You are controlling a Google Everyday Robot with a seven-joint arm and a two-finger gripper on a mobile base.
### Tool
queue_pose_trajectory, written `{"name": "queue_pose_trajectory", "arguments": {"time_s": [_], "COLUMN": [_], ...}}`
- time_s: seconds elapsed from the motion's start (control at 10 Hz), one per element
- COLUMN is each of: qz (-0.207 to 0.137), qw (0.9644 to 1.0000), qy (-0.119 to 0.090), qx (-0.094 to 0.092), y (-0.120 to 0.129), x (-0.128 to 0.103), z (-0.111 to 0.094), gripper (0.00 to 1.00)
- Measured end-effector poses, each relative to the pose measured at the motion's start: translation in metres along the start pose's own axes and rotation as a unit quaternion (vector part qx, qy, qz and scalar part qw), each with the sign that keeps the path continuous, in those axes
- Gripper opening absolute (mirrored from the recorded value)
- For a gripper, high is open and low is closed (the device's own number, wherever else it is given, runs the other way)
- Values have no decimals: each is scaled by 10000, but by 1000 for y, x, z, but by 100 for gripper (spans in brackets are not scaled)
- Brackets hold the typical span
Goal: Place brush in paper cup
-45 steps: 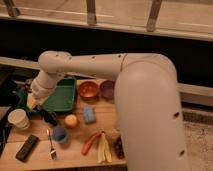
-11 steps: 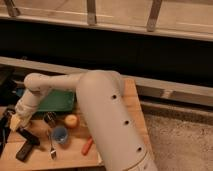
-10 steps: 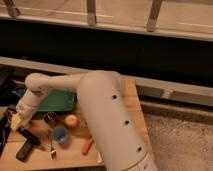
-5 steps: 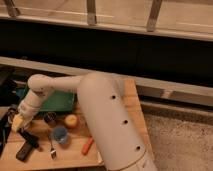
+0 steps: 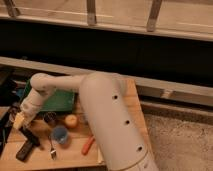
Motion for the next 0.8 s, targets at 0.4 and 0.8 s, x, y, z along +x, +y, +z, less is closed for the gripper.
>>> {"name": "queue_pose_trajectory", "arguments": {"time_s": [0.4, 0.8], "qz": [-21, -20], "qw": [9997, 9965], "qy": [-101, -433], "qx": [204, 720], "y": [1, 15], "x": [-2, -5], "z": [-18, -72], "gripper": [71, 71]}}
